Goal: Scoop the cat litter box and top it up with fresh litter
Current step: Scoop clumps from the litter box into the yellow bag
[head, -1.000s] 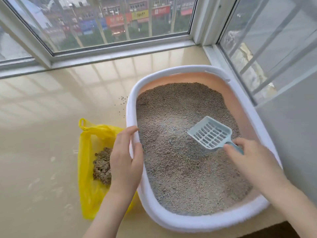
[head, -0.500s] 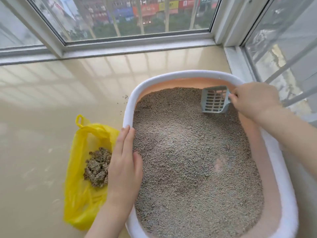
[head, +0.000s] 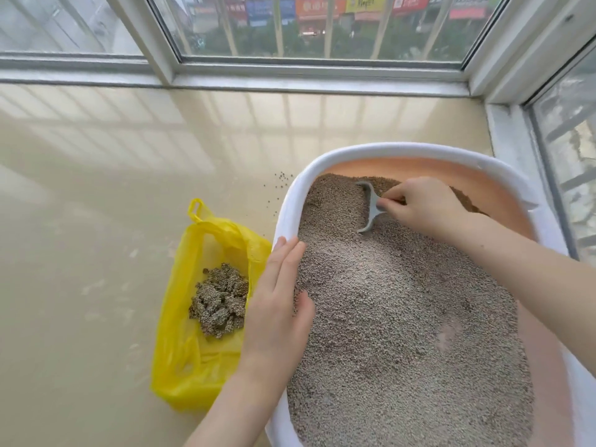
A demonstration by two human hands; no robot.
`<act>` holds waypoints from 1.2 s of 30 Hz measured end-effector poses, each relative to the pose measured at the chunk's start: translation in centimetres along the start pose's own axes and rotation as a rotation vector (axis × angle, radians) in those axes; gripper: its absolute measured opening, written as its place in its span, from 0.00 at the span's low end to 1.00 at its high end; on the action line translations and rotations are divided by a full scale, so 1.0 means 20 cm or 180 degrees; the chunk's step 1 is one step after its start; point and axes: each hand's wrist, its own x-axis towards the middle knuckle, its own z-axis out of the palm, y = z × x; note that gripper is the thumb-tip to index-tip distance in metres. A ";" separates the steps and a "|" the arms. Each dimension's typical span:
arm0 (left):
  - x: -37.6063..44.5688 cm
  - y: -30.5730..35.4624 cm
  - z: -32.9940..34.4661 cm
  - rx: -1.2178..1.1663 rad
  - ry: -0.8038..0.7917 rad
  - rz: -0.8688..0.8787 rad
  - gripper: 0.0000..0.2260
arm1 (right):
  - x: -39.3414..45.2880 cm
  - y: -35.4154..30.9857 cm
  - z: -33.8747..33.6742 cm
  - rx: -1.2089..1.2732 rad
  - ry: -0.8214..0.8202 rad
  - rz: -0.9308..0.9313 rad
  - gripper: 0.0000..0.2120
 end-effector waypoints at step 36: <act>-0.01 -0.02 0.01 -0.0172 0.0073 0.0184 0.24 | -0.85 -0.22 0.20 0.2769 0.1250 0.1437 0.09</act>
